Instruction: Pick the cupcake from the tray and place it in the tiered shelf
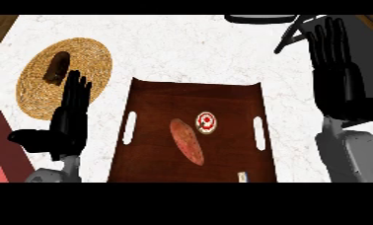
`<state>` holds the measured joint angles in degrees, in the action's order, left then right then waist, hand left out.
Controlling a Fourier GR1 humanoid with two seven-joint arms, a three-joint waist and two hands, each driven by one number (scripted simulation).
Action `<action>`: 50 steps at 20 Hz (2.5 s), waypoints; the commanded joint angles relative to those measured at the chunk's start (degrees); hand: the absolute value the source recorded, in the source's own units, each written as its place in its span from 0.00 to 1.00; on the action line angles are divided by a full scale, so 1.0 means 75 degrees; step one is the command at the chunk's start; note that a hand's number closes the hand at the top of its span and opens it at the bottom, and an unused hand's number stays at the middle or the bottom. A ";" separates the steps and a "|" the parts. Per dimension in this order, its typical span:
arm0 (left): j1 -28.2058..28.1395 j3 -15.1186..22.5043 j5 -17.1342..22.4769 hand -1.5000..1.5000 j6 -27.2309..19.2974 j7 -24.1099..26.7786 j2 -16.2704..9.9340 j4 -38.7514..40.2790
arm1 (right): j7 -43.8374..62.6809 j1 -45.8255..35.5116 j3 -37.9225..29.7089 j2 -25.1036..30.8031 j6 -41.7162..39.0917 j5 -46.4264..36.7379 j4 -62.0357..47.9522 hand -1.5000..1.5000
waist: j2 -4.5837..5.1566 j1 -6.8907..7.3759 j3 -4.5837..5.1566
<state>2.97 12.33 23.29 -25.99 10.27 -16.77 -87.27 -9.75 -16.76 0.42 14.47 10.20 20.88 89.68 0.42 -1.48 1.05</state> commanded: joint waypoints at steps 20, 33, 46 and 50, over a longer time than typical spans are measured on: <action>0.1608 0.1229 -0.1529 0.50 0.1241 -0.0912 -0.0358 0.1433 | -0.2380 -0.0959 0.0344 -0.0557 -0.0751 -0.0967 -0.4578 0.00 | -0.0004 0.0236 -0.0148; 0.1411 0.0983 -0.1756 0.50 0.1375 -0.1118 -0.0326 0.1197 | 0.2071 -0.1279 0.2352 0.1205 -0.2288 -0.2447 -0.1122 0.00 | -0.0096 0.0100 -0.0130; 0.1044 0.0746 -0.1812 0.50 0.1605 -0.1029 -0.0424 0.0901 | 0.6237 -0.2679 0.3783 0.1847 -0.4173 -0.3482 0.0996 0.00 | -0.0095 0.0184 -0.0133; 0.1019 0.0497 -0.1877 0.50 0.1889 -0.1466 -0.0605 0.0377 | 0.6771 -0.2605 0.3542 0.1485 -0.4647 -0.3537 0.1184 0.00 | -0.0076 0.0243 -0.0138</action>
<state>12.69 17.77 9.11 -13.73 1.15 -19.11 -79.96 35.96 -35.91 26.91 28.02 -22.47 -4.04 96.93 -0.25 -0.20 0.06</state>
